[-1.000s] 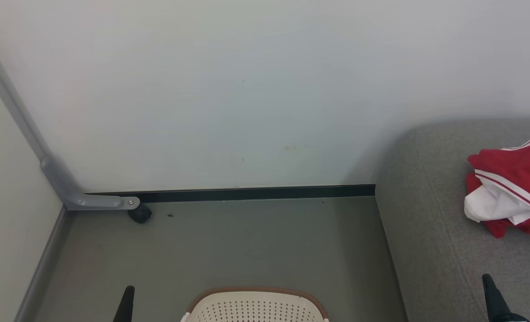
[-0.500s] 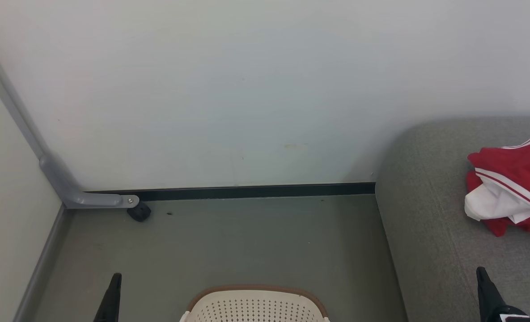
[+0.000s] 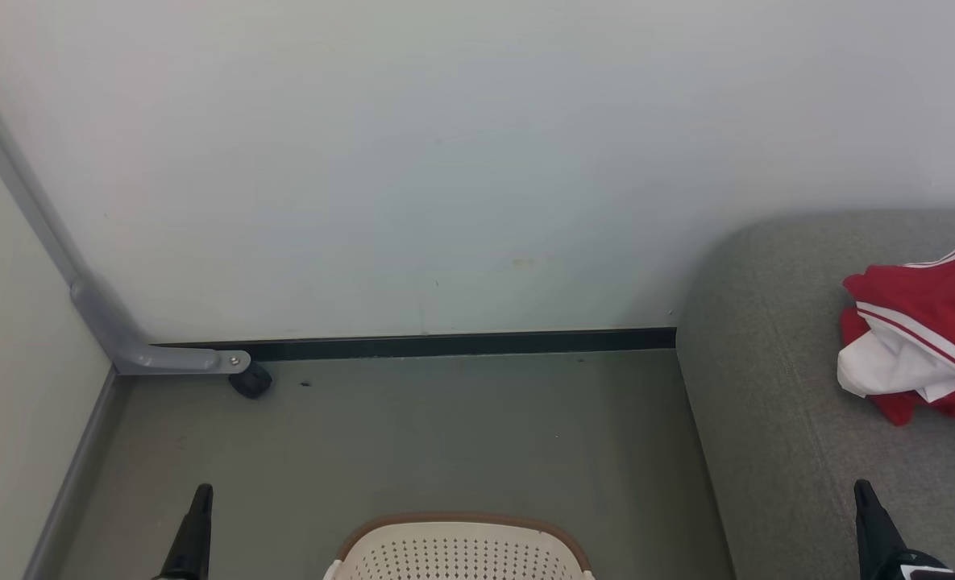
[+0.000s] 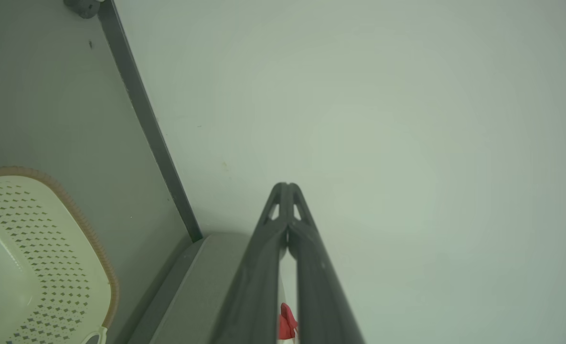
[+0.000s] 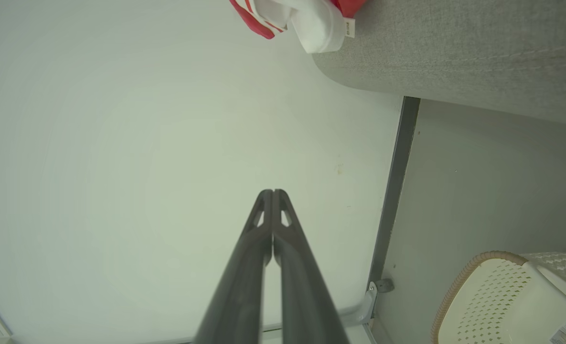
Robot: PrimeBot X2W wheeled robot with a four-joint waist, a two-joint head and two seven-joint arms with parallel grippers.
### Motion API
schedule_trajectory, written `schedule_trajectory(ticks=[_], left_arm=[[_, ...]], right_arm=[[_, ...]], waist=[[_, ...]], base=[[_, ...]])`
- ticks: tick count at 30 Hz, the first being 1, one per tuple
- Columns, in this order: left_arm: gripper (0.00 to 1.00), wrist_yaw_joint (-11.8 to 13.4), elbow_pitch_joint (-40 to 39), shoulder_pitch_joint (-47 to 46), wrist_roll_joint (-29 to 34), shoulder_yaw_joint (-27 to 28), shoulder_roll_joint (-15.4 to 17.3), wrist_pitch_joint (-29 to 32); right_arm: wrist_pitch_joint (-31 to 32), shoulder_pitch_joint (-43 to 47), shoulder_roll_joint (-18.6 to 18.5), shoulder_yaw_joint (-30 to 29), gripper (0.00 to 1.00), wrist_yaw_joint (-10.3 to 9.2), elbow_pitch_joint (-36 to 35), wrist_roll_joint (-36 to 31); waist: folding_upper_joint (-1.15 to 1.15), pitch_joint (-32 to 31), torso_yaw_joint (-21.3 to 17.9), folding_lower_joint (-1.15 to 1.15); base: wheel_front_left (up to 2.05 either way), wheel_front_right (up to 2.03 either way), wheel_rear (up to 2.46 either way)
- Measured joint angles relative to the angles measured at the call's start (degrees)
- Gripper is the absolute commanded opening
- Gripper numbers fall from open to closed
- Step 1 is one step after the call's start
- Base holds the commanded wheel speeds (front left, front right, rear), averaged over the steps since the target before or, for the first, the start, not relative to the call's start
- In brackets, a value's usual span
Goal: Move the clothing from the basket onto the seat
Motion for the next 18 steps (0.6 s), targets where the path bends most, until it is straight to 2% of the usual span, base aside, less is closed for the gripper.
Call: schedule_trajectory(ticks=[18], left_arm=[[0.00,0.0,0.1,0.0,0.0,0.0,0.0,0.0]], right_arm=[[0.0,0.0,0.0,0.0,0.00,0.01,0.1,0.0]], waist=[[0.00,0.0,0.0,0.00]], base=[[0.00,0.00,0.00]])
